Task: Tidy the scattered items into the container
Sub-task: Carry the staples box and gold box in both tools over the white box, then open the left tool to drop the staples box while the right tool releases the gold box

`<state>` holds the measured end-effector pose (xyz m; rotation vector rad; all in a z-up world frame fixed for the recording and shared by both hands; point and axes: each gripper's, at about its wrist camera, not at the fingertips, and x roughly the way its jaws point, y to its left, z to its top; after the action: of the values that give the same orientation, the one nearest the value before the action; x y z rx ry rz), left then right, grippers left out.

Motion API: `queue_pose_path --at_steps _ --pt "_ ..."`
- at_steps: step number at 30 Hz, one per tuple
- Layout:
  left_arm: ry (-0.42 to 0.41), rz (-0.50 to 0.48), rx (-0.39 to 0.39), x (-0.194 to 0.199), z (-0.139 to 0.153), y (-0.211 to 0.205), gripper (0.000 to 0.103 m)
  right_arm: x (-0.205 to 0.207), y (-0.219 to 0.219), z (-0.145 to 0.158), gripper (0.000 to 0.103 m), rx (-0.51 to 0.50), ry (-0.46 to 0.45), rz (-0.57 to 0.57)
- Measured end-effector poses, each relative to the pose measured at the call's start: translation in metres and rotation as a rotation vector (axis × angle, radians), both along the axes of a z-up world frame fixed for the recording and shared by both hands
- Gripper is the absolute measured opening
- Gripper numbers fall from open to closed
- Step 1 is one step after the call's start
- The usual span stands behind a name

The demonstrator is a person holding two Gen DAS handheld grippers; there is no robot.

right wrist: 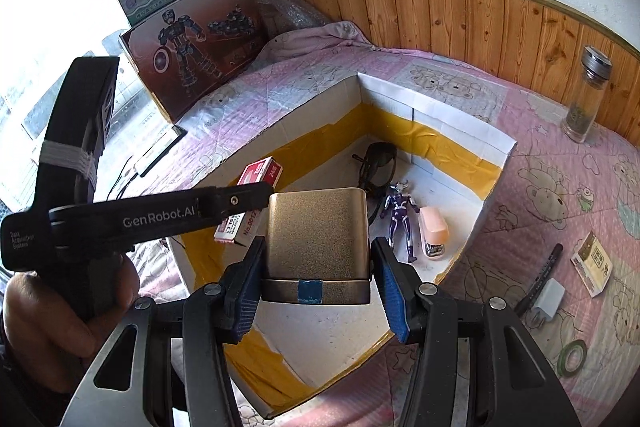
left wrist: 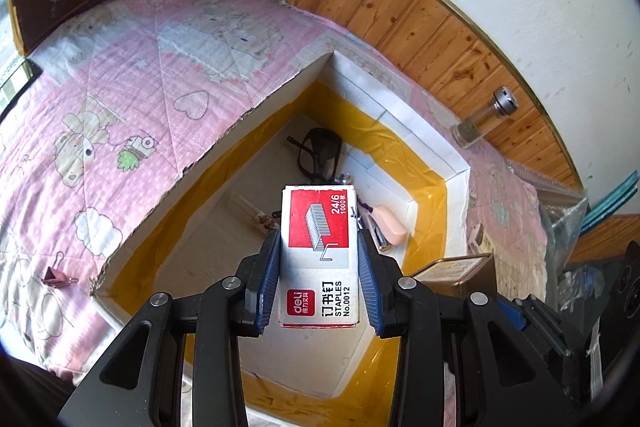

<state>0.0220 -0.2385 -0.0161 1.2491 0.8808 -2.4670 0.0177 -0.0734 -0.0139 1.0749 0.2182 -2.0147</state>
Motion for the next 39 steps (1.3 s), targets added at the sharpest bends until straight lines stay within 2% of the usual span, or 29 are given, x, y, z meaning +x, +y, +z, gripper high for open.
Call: queue_pose_path --at_steps 8,25,29,33,39 --pt "-0.032 -0.042 -0.044 -0.033 0.000 -0.008 0.038 -0.001 -0.018 -0.014 0.053 0.052 -0.007 0.063" --pt "-0.161 -0.132 -0.138 -0.093 -0.031 -0.013 0.038 -0.002 -0.046 -0.039 0.053 0.146 -0.042 0.141" --pt "-0.192 -0.153 -0.156 -0.101 -0.040 -0.013 0.038 -0.005 -0.048 -0.043 0.053 0.146 -0.076 0.149" --pt "-0.217 -0.169 -0.164 -0.108 -0.049 -0.014 0.038 -0.011 -0.048 -0.047 0.053 0.115 -0.154 0.146" --pt "-0.250 -0.209 -0.195 -0.118 -0.056 -0.008 0.038 -0.010 -0.056 -0.051 0.053 0.130 -0.191 0.144"
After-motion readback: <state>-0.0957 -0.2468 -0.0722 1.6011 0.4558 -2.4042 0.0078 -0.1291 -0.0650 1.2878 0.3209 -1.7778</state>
